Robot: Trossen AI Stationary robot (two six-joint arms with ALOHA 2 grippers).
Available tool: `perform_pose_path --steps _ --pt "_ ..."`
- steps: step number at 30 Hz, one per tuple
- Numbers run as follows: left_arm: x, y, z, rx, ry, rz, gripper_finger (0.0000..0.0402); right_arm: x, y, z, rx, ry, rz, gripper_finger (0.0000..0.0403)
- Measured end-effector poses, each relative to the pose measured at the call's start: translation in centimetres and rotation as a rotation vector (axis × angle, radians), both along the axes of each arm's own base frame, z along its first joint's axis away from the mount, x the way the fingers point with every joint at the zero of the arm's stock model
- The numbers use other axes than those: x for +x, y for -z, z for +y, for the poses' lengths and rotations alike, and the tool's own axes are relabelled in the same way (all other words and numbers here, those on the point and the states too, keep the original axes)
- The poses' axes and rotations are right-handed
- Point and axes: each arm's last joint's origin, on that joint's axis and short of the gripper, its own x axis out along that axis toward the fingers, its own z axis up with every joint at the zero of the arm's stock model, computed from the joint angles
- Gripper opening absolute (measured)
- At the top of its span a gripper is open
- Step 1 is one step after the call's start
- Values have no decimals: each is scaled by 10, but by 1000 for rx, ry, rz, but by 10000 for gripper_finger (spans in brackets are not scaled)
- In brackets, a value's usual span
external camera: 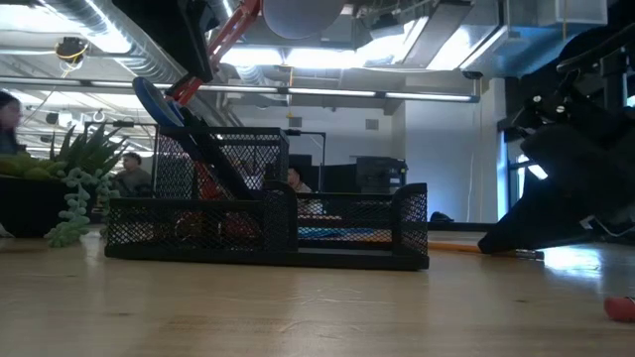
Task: Pick and place office supplies into organizer
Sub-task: Put the top orange pencil into the desk organizer
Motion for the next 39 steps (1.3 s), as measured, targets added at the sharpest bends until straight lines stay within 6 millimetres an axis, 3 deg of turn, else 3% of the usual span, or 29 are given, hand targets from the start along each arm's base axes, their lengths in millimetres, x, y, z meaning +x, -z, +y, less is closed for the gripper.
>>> perform_pose_path --steps 9,21,27,39 --pt "0 0 0 -6 -11 -2 116 0 0 0 -23 -34 34 116" --pt "0 0 0 -8 -13 -3 116 1 -1 3 15 -24 2 180" --pt "0 0 0 -7 -13 -2 116 -1 0 9 -51 -117 24 176" --pt "0 0 0 -7 -13 -2 116 -2 0 9 -50 -105 26 180"
